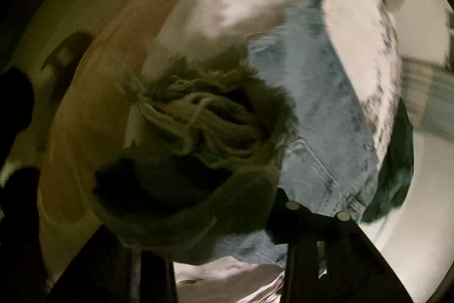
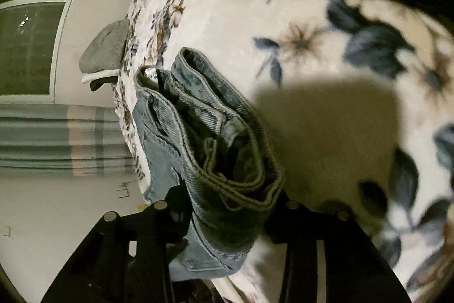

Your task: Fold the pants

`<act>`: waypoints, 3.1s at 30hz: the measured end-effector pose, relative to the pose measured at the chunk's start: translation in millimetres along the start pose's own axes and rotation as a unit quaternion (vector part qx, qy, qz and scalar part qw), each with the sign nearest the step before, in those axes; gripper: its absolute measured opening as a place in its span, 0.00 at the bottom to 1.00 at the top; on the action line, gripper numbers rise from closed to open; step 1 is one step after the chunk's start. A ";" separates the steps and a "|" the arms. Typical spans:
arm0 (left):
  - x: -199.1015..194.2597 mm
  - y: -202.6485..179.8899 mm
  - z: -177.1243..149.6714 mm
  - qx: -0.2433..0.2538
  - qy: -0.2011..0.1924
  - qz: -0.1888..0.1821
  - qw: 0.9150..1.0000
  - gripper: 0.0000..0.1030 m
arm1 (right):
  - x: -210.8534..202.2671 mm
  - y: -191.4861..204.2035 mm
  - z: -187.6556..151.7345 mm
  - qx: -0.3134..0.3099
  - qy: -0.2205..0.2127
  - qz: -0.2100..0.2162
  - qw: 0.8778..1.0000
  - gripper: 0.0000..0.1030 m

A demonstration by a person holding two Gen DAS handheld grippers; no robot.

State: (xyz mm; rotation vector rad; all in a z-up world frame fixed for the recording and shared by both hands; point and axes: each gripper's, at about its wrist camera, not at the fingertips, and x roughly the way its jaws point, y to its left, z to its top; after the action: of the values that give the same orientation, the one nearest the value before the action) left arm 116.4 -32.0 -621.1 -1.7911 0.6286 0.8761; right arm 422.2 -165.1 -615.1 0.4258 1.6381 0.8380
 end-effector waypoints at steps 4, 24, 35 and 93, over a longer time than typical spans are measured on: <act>-19.2 -9.7 10.9 0.061 0.011 -0.012 0.998 0.29 | -12.5 -1.2 -22.1 0.023 -0.005 0.003 1.000 0.37; -2.2 3.7 34.2 0.095 -0.017 -0.059 0.994 0.39 | 25.6 -21.8 -68.7 0.114 -0.015 0.032 0.993 0.54; -49.6 -48.8 20.2 0.192 -0.019 -0.039 0.980 0.23 | -13.8 14.3 -72.3 0.114 -0.060 0.023 0.991 0.28; 181.0 -393.0 -184.9 0.745 0.195 0.070 0.635 0.85 | -237.9 -52.2 -12.6 0.315 -0.358 -0.217 0.852 0.89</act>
State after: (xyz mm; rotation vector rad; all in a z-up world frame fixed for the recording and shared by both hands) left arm 570.9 -66.3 -504.2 -0.3214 1.2568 -0.1579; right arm 477.2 -365.3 -487.2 0.6869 1.1735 -0.2342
